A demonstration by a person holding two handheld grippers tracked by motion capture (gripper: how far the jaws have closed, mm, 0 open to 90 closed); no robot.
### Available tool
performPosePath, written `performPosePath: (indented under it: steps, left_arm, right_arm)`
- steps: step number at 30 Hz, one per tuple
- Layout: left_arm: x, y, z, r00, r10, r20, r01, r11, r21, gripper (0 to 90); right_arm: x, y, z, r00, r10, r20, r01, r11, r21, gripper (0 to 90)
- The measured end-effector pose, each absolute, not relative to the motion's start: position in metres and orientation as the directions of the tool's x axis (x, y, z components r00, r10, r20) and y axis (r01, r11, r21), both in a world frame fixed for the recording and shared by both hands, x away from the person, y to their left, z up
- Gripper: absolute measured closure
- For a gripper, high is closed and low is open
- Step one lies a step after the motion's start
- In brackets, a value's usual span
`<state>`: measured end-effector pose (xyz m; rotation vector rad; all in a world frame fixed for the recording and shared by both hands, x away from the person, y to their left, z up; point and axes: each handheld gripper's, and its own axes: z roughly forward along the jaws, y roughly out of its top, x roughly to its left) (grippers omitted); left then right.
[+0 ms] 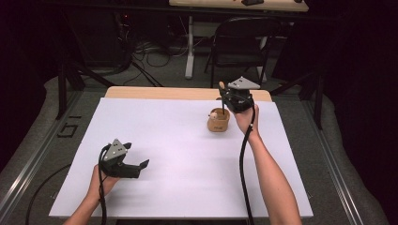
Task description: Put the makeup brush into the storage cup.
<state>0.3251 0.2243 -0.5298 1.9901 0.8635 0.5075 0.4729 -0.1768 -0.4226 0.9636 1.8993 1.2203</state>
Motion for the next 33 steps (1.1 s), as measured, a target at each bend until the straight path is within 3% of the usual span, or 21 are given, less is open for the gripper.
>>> performPosePath:
  steps: [14,15,16,20,21,28,33]
  left_arm:
    - [0.325,0.224,-0.53,0.675,0.737,0.019,0.38,-0.37,0.848,5.4]
    - [0.325,0.225,-0.53,0.676,0.736,0.023,0.377,-0.372,0.848,5.4]
    - [0.325,0.225,-0.53,0.676,0.737,0.026,0.377,-0.375,0.847,5.7]
    - [0.325,0.225,-0.53,0.675,0.737,0.026,0.376,-0.374,0.848,5.6]
    - [0.325,0.225,-0.53,0.675,0.737,0.025,0.376,-0.373,0.848,5.6]
    - [0.323,0.226,-0.528,0.679,0.733,0.034,0.361,-0.374,0.854,5.2]
    - [0.323,0.225,-0.527,0.684,0.728,0.034,0.359,-0.378,0.853,4.6]
  right_arm:
    - [0.475,-0.174,-0.429,-0.511,0.843,-0.169,0.229,0.324,0.918,83.6]
    - [0.474,-0.173,-0.429,-0.513,0.839,-0.179,0.226,0.333,0.915,80.8]
    - [0.473,-0.174,-0.429,-0.523,0.836,-0.165,0.23,0.325,0.917,66.7]
    - [0.47,-0.176,-0.428,-0.554,0.821,-0.141,0.255,0.328,0.909,29.7]
    - [0.469,-0.176,-0.428,-0.555,0.82,-0.138,0.261,0.329,0.908,24.0]
    - [0.454,-0.182,-0.429,-0.613,0.782,-0.112,0.254,0.33,0.909,6.6]
    - [0.441,-0.185,-0.433,-0.639,0.762,-0.105,0.248,0.334,0.909,1.6]
